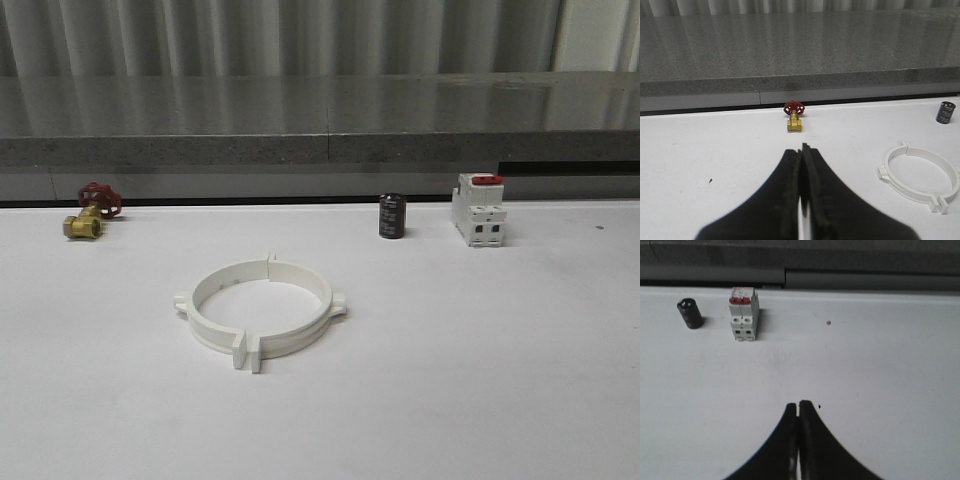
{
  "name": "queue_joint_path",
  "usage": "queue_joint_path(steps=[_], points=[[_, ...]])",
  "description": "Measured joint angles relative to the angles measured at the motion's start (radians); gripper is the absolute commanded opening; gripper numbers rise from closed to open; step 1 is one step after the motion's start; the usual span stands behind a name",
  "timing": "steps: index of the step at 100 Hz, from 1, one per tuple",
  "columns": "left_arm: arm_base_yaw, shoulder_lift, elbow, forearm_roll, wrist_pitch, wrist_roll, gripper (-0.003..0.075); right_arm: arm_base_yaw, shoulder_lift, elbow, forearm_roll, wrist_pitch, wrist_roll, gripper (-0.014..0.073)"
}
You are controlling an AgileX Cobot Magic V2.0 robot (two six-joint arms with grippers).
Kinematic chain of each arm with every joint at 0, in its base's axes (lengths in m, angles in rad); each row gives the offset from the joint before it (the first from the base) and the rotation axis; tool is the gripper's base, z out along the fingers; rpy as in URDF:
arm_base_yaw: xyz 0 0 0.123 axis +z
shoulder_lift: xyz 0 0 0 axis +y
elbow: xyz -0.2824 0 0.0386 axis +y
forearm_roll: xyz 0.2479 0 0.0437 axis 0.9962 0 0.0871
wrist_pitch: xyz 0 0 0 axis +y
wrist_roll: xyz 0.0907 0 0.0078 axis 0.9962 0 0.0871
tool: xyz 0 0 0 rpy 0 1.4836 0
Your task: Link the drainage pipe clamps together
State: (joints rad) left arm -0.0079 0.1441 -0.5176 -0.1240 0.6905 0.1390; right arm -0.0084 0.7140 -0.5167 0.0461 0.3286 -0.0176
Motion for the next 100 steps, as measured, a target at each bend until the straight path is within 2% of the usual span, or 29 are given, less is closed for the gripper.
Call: queue_joint_path(steps=[54, 81, 100], points=[[0.0, 0.0, 0.0, 0.0, 0.0, 0.0, -0.0021, 0.0, -0.263, 0.339, -0.004, -0.528, -0.007, -0.0064], [0.0, 0.0, 0.0, 0.0, 0.0, 0.0, -0.0021, 0.0, -0.441, 0.525, 0.031, -0.594, -0.001, -0.0064], [0.0, 0.0, 0.0, 0.0, 0.0, 0.0, -0.0021, 0.0, -0.558, 0.543, -0.025, -0.51, 0.018, -0.0064]])
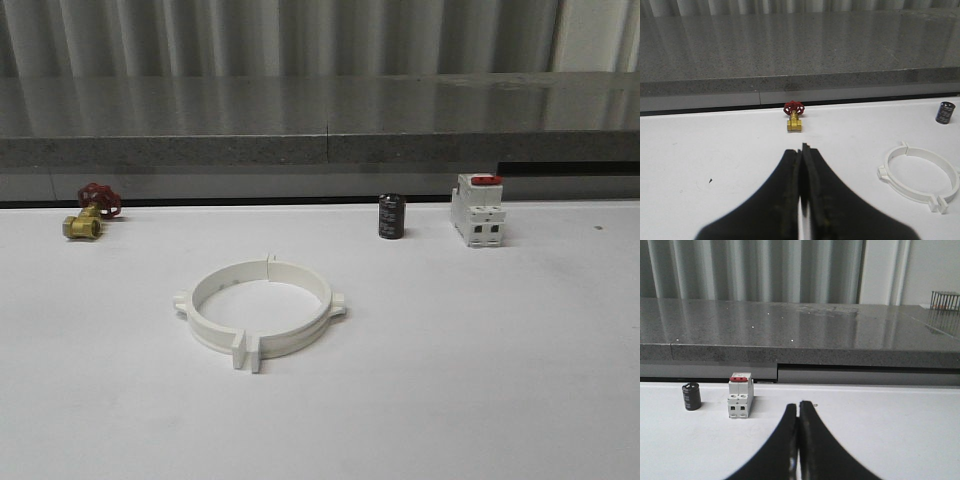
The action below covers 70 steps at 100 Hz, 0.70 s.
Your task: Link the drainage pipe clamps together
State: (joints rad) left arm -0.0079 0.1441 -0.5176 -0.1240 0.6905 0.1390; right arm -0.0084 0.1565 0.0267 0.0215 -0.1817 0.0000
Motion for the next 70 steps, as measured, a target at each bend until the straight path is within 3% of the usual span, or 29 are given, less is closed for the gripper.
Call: queue_joint_path(steps=[32, 70], points=[[0.0, 0.0, 0.0, 0.0, -0.002, 0.0, -0.0021, 0.0, -0.166, 0.0, -0.071, 0.188, 0.037, -0.0064], [0.0, 0.0, 0.0, 0.0, -0.004, 0.0, -0.0021, -0.001, -0.166, 0.0, -0.073, 0.208, 0.042, -0.0064]])
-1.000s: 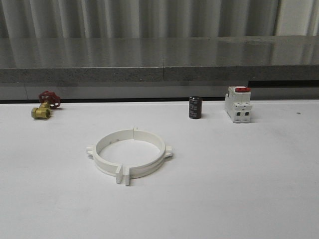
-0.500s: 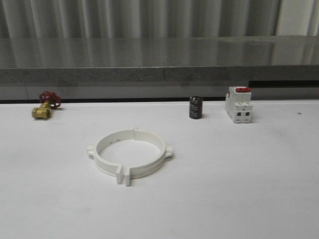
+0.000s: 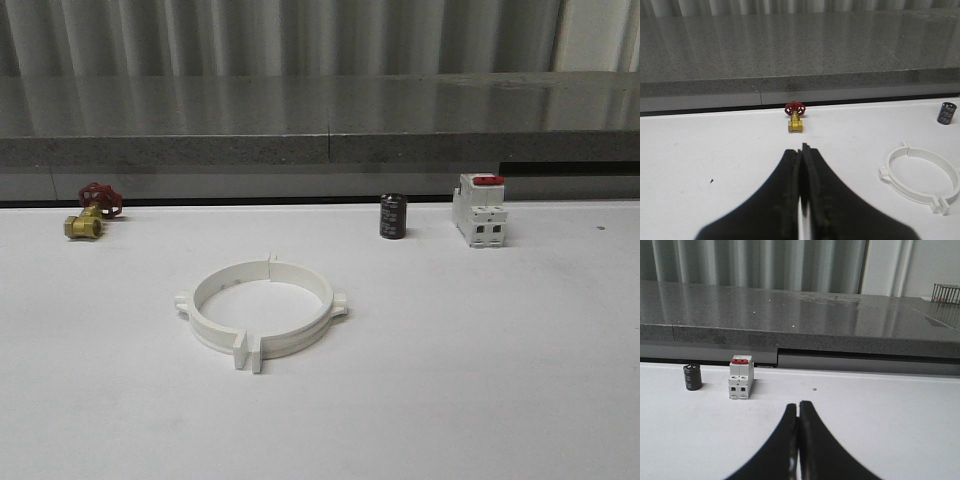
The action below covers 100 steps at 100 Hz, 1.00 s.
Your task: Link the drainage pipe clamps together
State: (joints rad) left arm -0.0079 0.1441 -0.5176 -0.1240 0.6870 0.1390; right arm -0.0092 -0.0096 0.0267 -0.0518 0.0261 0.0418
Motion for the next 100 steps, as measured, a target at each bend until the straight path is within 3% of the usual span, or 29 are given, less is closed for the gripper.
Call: queue_joint_path(steps=[82, 100], points=[[0.0, 0.0, 0.004, 0.004, -0.003, 0.0, -0.0021, 0.0, 0.0, 0.0, 0.0, 0.0, 0.0, -0.0064], [0.0, -0.01, 0.105, 0.061, -0.132, 0.0, -0.0021, 0.0, 0.0, 0.0, 0.0, 0.0, 0.0, -0.0064]])
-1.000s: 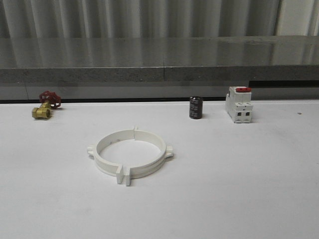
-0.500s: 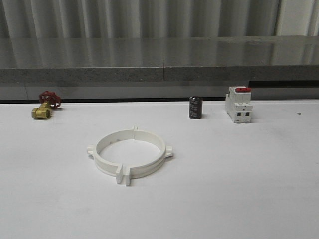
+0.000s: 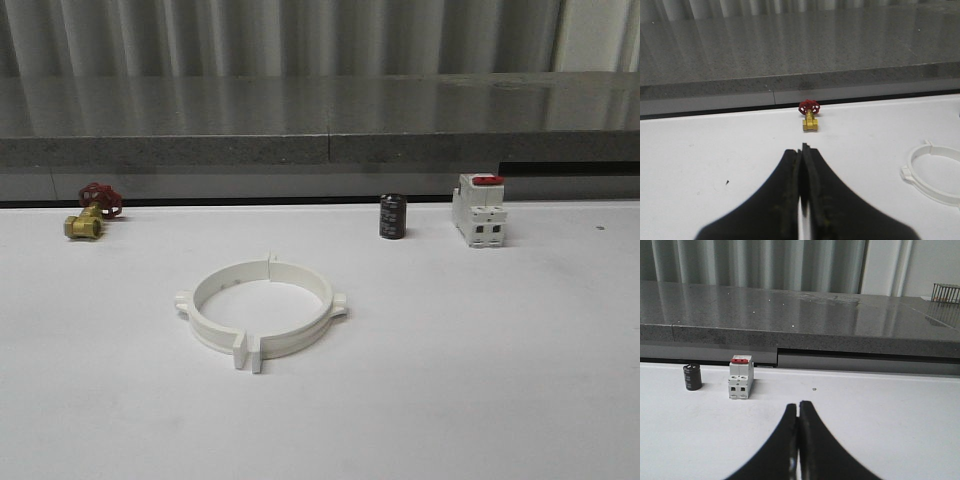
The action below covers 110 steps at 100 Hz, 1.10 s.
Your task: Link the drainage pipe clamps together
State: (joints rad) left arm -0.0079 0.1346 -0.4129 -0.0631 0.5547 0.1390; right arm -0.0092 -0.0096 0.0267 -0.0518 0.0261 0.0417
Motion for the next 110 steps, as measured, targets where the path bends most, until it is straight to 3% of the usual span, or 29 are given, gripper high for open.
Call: queue_joint_path(steps=[19, 42, 110], points=[[0.0, -0.074, 0.198, 0.034, -0.268, -0.013, -0.0021, 0.0, 0.0, 0.0, 0.0, 0.0, 0.0, -0.0064], [-0.004, -0.139, 0.399, 0.129, -0.389, -0.139, -0.0021, 0.0, 0.0, 0.0, 0.0, 0.0, 0.002, -0.0064], [-0.004, -0.139, 0.414, 0.133, -0.459, -0.155, -0.0021, 0.0, -0.002, 0.0, 0.0, 0.0, 0.004, -0.0064]])
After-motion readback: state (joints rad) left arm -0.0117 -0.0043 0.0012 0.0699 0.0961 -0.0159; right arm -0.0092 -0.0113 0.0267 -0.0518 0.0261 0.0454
